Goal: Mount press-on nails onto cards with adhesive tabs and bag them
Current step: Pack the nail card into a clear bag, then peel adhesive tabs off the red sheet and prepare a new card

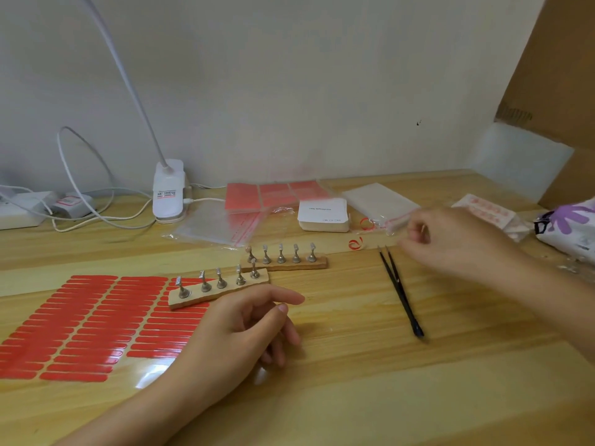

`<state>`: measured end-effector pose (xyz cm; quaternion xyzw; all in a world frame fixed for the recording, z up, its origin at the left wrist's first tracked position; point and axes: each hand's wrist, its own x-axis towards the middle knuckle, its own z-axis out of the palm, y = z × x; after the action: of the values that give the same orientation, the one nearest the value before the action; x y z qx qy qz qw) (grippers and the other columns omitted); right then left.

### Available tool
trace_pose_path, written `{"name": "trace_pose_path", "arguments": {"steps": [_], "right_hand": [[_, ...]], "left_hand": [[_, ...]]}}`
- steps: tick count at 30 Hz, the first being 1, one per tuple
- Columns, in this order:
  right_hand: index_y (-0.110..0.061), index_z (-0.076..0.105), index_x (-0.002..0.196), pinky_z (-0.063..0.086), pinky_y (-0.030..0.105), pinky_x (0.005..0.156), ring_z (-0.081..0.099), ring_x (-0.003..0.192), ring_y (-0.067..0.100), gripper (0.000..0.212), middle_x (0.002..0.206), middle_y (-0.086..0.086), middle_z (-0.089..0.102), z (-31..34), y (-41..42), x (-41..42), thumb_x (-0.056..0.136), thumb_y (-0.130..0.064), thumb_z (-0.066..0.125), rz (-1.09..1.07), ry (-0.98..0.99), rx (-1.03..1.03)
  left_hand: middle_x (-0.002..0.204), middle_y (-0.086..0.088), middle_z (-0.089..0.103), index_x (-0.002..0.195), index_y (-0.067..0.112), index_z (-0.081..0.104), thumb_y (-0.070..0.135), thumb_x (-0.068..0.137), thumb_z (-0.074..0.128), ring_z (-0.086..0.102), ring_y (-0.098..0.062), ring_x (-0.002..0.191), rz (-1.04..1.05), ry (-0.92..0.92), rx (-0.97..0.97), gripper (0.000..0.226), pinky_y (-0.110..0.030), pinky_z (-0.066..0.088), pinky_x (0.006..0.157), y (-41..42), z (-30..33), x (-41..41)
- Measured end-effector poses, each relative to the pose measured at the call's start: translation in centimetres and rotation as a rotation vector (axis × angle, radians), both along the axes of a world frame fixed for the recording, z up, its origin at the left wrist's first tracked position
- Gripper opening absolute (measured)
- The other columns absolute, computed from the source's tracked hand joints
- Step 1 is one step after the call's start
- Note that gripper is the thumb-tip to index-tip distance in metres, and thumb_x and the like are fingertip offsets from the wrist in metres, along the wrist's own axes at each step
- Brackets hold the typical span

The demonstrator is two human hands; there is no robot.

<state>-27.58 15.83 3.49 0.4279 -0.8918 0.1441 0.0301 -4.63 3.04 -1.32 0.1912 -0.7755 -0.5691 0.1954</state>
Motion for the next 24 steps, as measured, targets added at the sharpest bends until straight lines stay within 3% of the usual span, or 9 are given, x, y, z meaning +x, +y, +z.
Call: {"name": "trace_pose_path", "arguments": {"steps": [1, 3, 6, 9, 11, 13, 17, 20, 24], "right_hand": [[-0.023, 0.046, 0.062, 0.039, 0.025, 0.055, 0.052, 0.066, 0.009, 0.026, 0.086, -0.01, 0.062, -0.4, -0.1, 0.4, 0.085, -0.034, 0.054, 0.022, 0.008, 0.008], [-0.027, 0.046, 0.065, 0.035, 0.023, 0.052, 0.052, 0.067, 0.004, 0.024, 0.077, -0.015, 0.058, -1.0, -0.6, 1.0, 0.085, -0.037, 0.054, 0.042, 0.035, 0.017], [-0.033, 0.055, 0.08, 0.035, 0.023, 0.053, 0.051, 0.068, -0.001, 0.009, 0.072, -0.02, 0.051, -1.5, -2.0, 0.6, 0.088, -0.035, 0.053, 0.096, -0.003, -0.066], [-0.028, 0.065, 0.105, 0.037, 0.025, 0.065, 0.051, 0.082, 0.003, 0.019, 0.095, -0.015, 0.057, -1.4, -4.1, -0.4, 0.091, -0.03, 0.052, 0.188, 0.042, -0.159], [-0.024, 0.061, 0.118, 0.038, 0.027, 0.079, 0.05, 0.106, 0.01, 0.029, 0.12, -0.007, 0.056, -1.3, -5.8, -0.9, 0.092, -0.03, 0.052, 0.226, 0.102, -0.137], [-0.022, 0.056, 0.126, 0.037, 0.031, 0.092, 0.044, 0.121, 0.015, 0.035, 0.133, -0.005, 0.051, -1.3, -7.3, -1.3, 0.093, -0.032, 0.051, 0.245, 0.12, -0.059], [-0.013, 0.061, 0.116, 0.043, 0.039, 0.093, 0.05, 0.116, 0.023, 0.037, 0.124, 0.003, 0.058, -1.8, -9.4, -1.5, 0.093, -0.039, 0.048, 0.255, 0.193, 0.149], [-0.011, 0.063, 0.111, 0.045, 0.04, 0.088, 0.054, 0.109, 0.025, 0.036, 0.117, 0.005, 0.062, -1.9, -10.0, -1.4, 0.092, -0.039, 0.05, 0.239, 0.222, 0.159], [-0.016, 0.064, 0.115, 0.044, 0.037, 0.093, 0.051, 0.116, 0.021, 0.035, 0.128, -0.001, 0.058, -1.4, -10.2, -1.5, 0.09, -0.039, 0.055, 0.252, 0.149, 0.163]], "left_hand": [[0.066, -0.006, 0.069, 0.093, 0.02, 0.067, 0.004, 0.093, 0.048, 0.06, -0.013, 0.047, -0.002, -0.002, -0.001, 0.025, -0.018, 0.046, 0.047, 0.0, 0.0, 0.0], [0.066, -0.005, 0.069, 0.093, 0.021, 0.067, 0.005, 0.093, 0.047, 0.06, -0.013, 0.048, -0.008, -0.009, -0.007, 0.025, -0.018, 0.046, 0.047, 0.0, 0.0, 0.0], [0.067, -0.004, 0.069, 0.092, 0.023, 0.068, 0.007, 0.093, 0.048, 0.061, -0.013, 0.05, -0.015, -0.022, -0.017, 0.026, -0.018, 0.046, 0.048, -0.1, -0.1, 0.0], [0.068, -0.005, 0.069, 0.092, 0.025, 0.068, 0.008, 0.094, 0.048, 0.061, -0.013, 0.05, -0.022, -0.027, -0.015, 0.027, -0.019, 0.046, 0.048, -0.2, -0.2, 0.1], [0.069, -0.005, 0.069, 0.092, 0.026, 0.067, 0.008, 0.094, 0.048, 0.061, -0.012, 0.05, -0.028, -0.028, -0.013, 0.027, -0.021, 0.047, 0.048, -0.3, -0.2, 0.1], [0.069, -0.004, 0.069, 0.093, 0.026, 0.067, 0.009, 0.094, 0.047, 0.06, -0.012, 0.05, -0.031, -0.028, -0.007, 0.026, -0.024, 0.048, 0.047, -0.3, -0.2, 0.1], [0.069, -0.004, 0.07, 0.093, 0.026, 0.067, 0.009, 0.094, 0.047, 0.06, -0.011, 0.05, -0.033, -0.026, -0.012, 0.026, -0.021, 0.048, 0.049, -0.3, -0.1, 0.2], [0.068, -0.003, 0.069, 0.094, 0.025, 0.067, 0.008, 0.094, 0.047, 0.06, -0.011, 0.05, -0.036, -0.024, -0.006, 0.026, -0.019, 0.047, 0.049, -0.3, -0.1, 0.2], [0.068, -0.002, 0.069, 0.094, 0.025, 0.066, 0.008, 0.094, 0.047, 0.06, -0.01, 0.05, -0.04, -0.024, -0.017, 0.026, -0.018, 0.046, 0.05, -0.4, -0.2, 0.1]]}}
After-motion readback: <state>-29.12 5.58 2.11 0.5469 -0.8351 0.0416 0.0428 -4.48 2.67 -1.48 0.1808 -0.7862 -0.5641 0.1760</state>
